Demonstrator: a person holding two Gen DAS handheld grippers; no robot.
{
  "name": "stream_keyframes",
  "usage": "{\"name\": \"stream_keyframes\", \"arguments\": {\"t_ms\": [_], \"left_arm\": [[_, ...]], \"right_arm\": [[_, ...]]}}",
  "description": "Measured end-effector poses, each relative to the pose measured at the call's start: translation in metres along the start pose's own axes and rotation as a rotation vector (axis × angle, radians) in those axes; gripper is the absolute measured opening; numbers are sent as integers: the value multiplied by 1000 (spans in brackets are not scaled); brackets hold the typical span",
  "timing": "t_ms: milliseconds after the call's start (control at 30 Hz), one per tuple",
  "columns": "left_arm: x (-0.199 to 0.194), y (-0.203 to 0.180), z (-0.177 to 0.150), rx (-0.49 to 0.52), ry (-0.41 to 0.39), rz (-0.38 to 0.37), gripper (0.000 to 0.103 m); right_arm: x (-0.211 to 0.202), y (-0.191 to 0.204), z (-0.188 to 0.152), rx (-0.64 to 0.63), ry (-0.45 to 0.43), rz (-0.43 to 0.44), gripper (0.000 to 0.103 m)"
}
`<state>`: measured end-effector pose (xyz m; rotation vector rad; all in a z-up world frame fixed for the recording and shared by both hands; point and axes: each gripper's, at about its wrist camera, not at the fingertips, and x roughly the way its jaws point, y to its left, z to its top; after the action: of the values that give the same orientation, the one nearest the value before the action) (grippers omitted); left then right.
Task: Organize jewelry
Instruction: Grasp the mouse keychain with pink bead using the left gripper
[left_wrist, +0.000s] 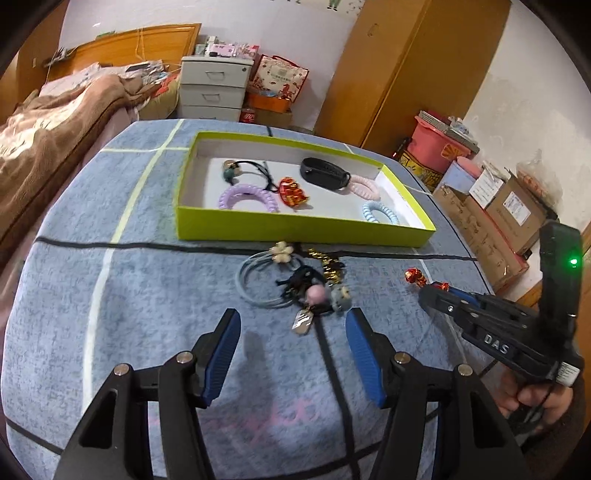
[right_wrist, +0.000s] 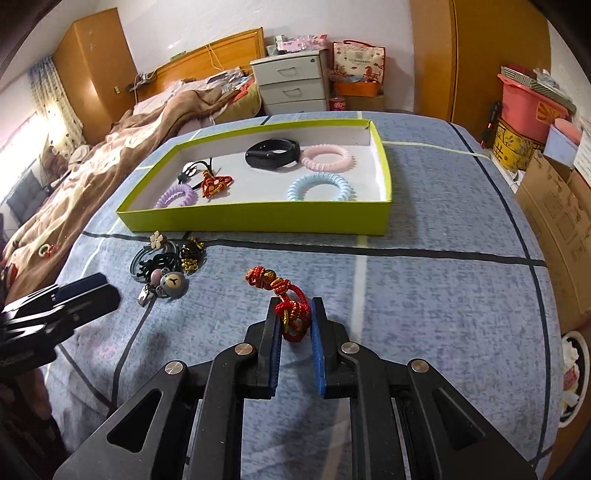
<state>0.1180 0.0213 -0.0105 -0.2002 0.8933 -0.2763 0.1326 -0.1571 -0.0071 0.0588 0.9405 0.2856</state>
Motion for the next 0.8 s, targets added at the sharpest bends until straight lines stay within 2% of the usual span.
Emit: {"name": "stream_keyframes", "arguments": {"t_ms": [100, 200, 300, 400, 533, 800], "left_arm": [[11, -12, 3, 29, 19, 12, 60], [16, -25, 5, 74, 3, 70, 59], [23, -29, 7, 80, 23, 58, 53], [25, -36, 8, 102, 12, 81, 52], [31, -38, 9, 119, 27, 91, 38], [33, -45, 8, 160, 21, 112, 27]], "right_arm": [[-3, -8, -1, 15, -7, 16, 15], [-6, -15, -1, 30, -11, 34, 15], [-7, -19, -1, 36, -12, 43, 15], [-7, -22, -2, 46, -13, 64, 15], [-7, -24, -3, 50, -17, 77, 15], [-7, -24, -4, 50, -17, 84, 15]]}}
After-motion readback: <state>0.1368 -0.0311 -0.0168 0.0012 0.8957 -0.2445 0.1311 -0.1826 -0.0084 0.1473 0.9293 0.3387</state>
